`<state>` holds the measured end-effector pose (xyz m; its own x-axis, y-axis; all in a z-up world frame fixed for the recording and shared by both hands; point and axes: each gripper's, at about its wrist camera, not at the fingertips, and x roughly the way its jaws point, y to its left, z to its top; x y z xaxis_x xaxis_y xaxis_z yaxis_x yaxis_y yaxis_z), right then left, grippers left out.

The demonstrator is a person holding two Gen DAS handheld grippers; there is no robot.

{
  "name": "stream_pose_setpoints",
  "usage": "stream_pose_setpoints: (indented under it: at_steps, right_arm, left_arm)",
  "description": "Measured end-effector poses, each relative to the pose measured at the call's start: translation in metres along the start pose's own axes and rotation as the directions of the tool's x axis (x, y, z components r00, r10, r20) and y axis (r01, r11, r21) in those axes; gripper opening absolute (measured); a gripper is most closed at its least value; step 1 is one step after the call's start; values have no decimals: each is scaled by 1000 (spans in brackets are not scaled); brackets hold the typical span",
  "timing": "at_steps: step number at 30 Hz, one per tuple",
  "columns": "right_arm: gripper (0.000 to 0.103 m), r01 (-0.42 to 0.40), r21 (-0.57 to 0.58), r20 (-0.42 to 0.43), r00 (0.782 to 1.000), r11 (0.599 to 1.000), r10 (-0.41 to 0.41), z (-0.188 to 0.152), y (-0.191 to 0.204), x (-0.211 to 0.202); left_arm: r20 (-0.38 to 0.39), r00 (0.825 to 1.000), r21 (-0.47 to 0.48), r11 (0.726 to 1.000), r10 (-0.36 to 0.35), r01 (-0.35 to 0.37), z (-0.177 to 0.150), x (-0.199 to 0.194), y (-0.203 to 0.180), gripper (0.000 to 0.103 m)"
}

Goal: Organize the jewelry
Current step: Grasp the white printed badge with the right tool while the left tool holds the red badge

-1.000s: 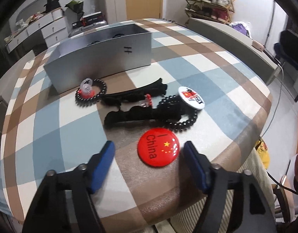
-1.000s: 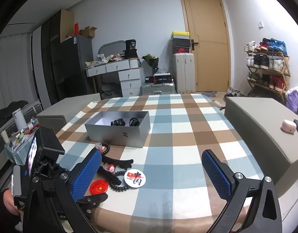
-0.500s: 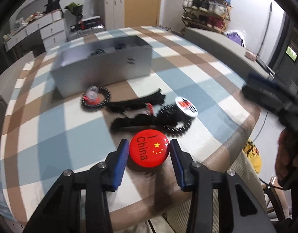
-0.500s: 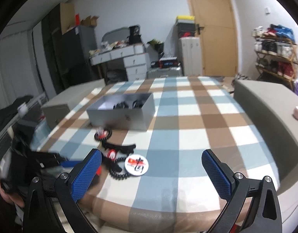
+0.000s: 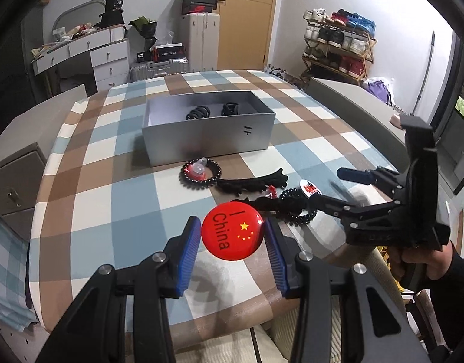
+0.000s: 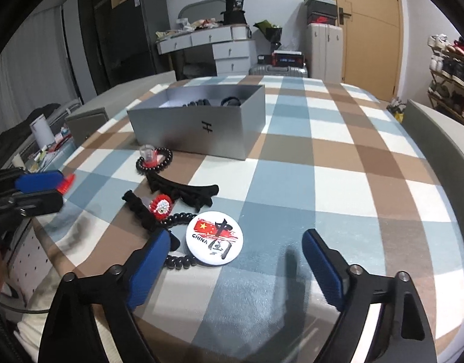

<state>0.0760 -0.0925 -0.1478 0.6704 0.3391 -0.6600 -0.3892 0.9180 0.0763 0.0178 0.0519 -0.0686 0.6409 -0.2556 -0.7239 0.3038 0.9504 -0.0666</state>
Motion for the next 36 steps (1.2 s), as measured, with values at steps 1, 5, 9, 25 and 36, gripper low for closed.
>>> stream_pose_setpoints:
  at_steps: [1,5,9,25,36]
  right_arm:
    - [85,0,-12,2,1000,1000,0,0,3,0]
    - [82,-7,-28,5,1000,1000,7,1,6,2]
    - [71,-36,5,13,999,999,36,2,1,4]
    - [45,-112,-24,34,993,993,113,0,5,2]
    - [43,-99,-41,20,995,994,100,-8,4,4]
  left_arm:
    - [3,1000,-3,1000,4,-4,0,0,1,37]
    - [3,1000,-35,999,-5,5,-3,0,5,37]
    - [-2,1000,-17,1000,-5,5,-8,0,0,37]
    - [8,1000,-44,999,24,-23,-7,-7,10,37]
    - [-2,1000,-55,998,27,-27,-11,-6,15,37]
